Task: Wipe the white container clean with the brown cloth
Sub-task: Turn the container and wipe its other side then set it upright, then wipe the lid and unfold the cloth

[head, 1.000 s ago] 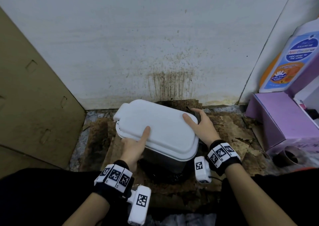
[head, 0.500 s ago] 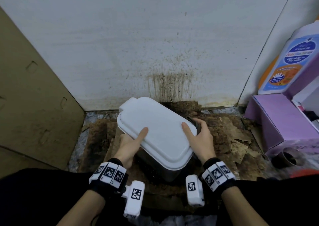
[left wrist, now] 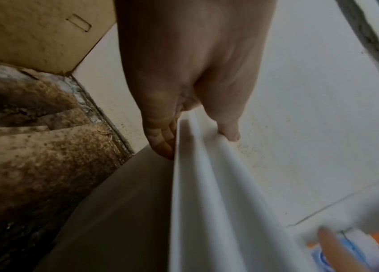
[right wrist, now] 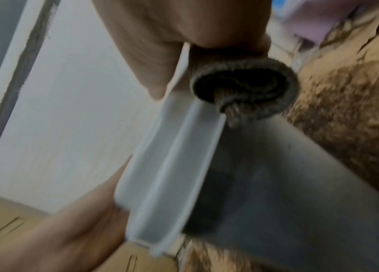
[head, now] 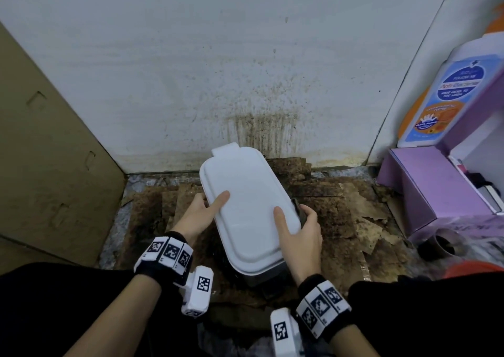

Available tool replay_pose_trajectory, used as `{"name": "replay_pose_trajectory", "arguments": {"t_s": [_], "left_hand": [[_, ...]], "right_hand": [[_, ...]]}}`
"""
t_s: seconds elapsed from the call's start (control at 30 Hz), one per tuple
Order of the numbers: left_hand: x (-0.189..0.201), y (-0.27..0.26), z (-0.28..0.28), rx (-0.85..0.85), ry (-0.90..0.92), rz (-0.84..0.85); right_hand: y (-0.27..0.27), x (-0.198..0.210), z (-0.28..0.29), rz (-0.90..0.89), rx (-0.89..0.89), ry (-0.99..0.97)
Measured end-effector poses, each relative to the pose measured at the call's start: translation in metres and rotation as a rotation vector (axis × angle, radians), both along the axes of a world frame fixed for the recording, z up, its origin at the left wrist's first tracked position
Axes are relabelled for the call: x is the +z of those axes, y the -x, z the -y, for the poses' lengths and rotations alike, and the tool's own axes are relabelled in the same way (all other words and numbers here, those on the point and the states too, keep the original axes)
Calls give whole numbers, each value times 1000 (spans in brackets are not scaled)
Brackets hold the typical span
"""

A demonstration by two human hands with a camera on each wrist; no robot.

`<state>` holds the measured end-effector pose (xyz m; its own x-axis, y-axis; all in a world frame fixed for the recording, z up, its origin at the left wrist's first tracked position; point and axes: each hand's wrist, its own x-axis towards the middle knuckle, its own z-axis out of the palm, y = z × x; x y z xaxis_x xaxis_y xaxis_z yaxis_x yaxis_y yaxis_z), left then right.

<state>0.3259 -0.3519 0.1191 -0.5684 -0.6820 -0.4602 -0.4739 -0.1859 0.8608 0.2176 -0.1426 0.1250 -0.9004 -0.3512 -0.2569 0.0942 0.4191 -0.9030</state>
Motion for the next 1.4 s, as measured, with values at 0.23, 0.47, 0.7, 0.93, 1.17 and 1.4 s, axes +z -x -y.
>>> {"name": "replay_pose_trajectory", "arguments": {"t_s": [0.23, 0.47, 0.7, 0.93, 1.17, 1.4], "left_hand": [[-16, -2, -31, 72, 126, 38], [-8, 1, -78, 168, 216, 99], [-4, 2, -82, 166, 268, 142], [-1, -1, -54, 22, 252, 76], [3, -2, -45, -42, 248, 63], [0, 0, -49, -54, 332, 108]], "right_hand": [[49, 15, 1, 85, 318, 17], [65, 21, 15, 4, 541, -90], [58, 7, 15, -79, 497, -122], [22, 0, 9, -75, 241, -66], [15, -8, 8, 2, 147, 74], [32, -13, 3, -91, 155, 7]]}}
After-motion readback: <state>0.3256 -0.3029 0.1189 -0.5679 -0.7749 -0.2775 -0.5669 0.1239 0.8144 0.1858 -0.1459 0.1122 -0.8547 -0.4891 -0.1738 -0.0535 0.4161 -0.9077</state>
